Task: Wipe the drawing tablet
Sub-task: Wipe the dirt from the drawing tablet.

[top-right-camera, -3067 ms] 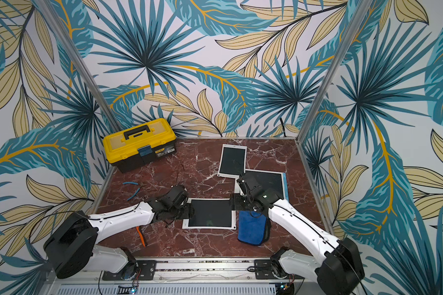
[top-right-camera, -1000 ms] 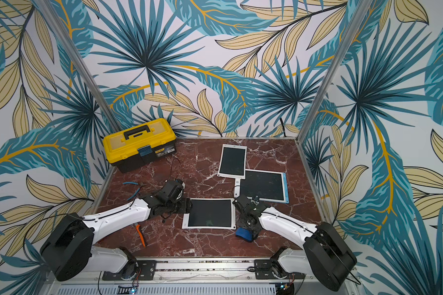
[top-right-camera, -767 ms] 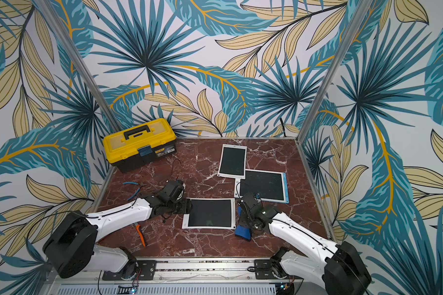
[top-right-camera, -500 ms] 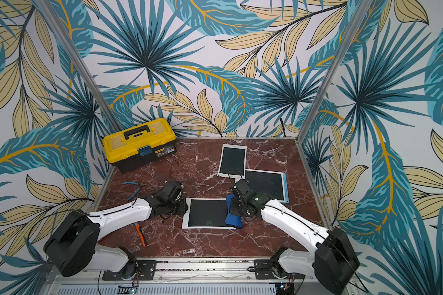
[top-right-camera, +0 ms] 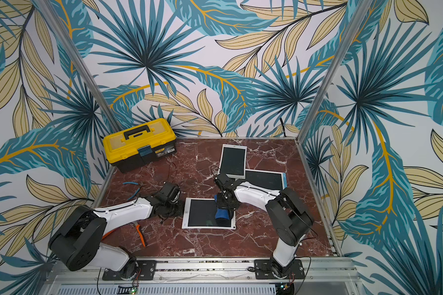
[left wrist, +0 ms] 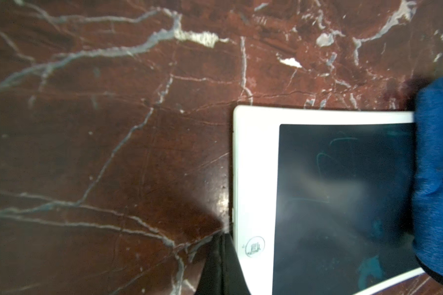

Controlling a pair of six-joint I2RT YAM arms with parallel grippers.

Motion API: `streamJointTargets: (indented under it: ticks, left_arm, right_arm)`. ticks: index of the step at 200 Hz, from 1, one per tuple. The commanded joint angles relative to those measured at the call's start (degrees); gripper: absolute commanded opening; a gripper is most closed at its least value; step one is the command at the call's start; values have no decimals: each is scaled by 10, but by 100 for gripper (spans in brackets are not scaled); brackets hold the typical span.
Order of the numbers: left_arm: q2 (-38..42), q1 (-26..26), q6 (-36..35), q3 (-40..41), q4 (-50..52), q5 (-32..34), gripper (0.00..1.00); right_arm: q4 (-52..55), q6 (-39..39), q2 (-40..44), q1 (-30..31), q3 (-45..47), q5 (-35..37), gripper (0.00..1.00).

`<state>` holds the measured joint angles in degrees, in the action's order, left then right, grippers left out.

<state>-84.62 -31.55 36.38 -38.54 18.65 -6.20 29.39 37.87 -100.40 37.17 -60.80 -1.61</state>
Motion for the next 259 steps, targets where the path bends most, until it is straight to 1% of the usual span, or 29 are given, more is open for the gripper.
streamJointTargets:
  ticks: [1, 66, 80, 100, 105, 111, 118, 128, 133, 136, 149, 167, 181, 206, 245, 259]
  left_arm:
    - [-19, 2, -4, 7, 4, -4, 0]
    - [-14, 2, -3, 13, 1, -6, 0]
    - [-11, 2, -2, 15, 2, -4, 0]
    - [3, 2, -3, 20, 2, -4, 0]
    - [9, 2, -3, 22, 1, -6, 2]
    - [17, 2, -3, 25, 1, -5, 9]
    - [26, 2, -2, 27, 1, -6, 17]
    - [35, 2, -2, 29, 2, -7, 34]
    - [38, 2, -3, 30, 2, -10, 39]
    - [40, 2, -3, 31, 2, -11, 39]
    - [40, 2, -4, 31, 2, -20, 39]
    - [33, 2, -8, 32, 2, -28, 36]
    - [21, 2, -14, 31, 3, -29, 33]
    - [-9, 1, -30, 21, 6, -30, 32]
    - [-48, -4, -41, 2, 12, -24, 31]
    - [-60, -13, -45, -10, 29, -2, 29]
  right_arm:
    - [-29, 2, -40, 21, -17, -25, 21]
    - [-33, 21, -108, 78, -118, -64, 22]
    - [-37, 29, -113, 78, -117, -68, 22]
    - [-34, 28, -101, 76, -104, -50, 22]
    - [-35, 28, -96, 75, -98, -48, 22]
    - [-35, 27, -90, 73, -92, -46, 23]
    - [-34, 26, -83, 71, -84, -45, 23]
    - [-33, 24, -73, 68, -73, -40, 23]
    - [-33, 23, -69, 66, -68, -39, 23]
    - [-33, 22, -67, 65, -65, -38, 23]
    - [-34, 21, -58, 61, -51, -35, 23]
    - [-41, 24, -51, 56, -35, -36, 23]
    - [-46, 25, -50, 55, -29, -40, 23]
    - [-51, 27, -48, 54, -30, -42, 23]
    - [-47, 20, -52, 53, -41, -34, 23]
    - [-43, 16, -55, 53, -43, -31, 23]
